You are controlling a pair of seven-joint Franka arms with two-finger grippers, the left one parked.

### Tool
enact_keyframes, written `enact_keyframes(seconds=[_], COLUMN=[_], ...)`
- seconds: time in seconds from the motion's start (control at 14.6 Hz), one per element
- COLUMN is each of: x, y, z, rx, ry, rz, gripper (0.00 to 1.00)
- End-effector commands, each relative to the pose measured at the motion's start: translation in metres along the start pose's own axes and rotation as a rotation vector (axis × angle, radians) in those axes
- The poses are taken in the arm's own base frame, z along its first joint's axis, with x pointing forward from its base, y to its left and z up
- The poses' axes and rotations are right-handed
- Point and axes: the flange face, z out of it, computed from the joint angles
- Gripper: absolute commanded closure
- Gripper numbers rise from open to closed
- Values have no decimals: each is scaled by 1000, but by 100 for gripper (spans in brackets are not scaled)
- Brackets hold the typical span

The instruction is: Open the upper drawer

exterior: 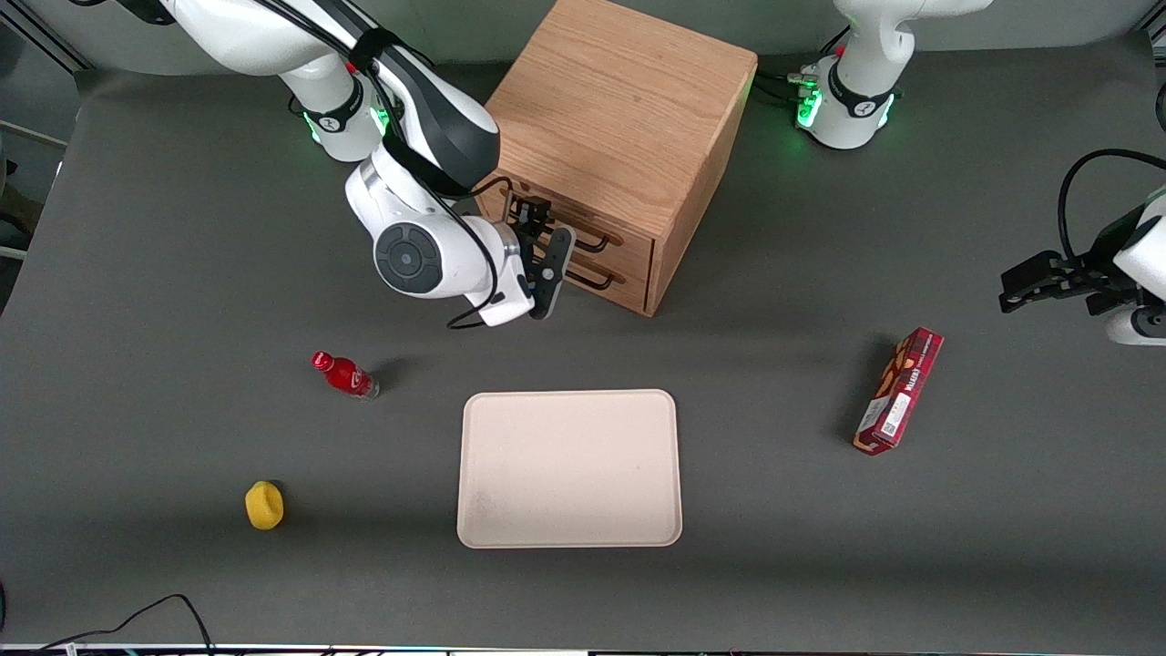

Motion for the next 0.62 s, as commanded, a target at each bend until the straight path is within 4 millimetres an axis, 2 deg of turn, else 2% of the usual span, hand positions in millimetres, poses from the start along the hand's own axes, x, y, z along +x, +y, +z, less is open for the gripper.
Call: enact_keyframes(seconds=[0.0,0.14,0.55], x=[7,9,21], y=[-1,8,70], z=[7,9,-20], rx=[20,11,-46], ry=[17,23,54], rz=[22,25,40], gripper=[0,0,0])
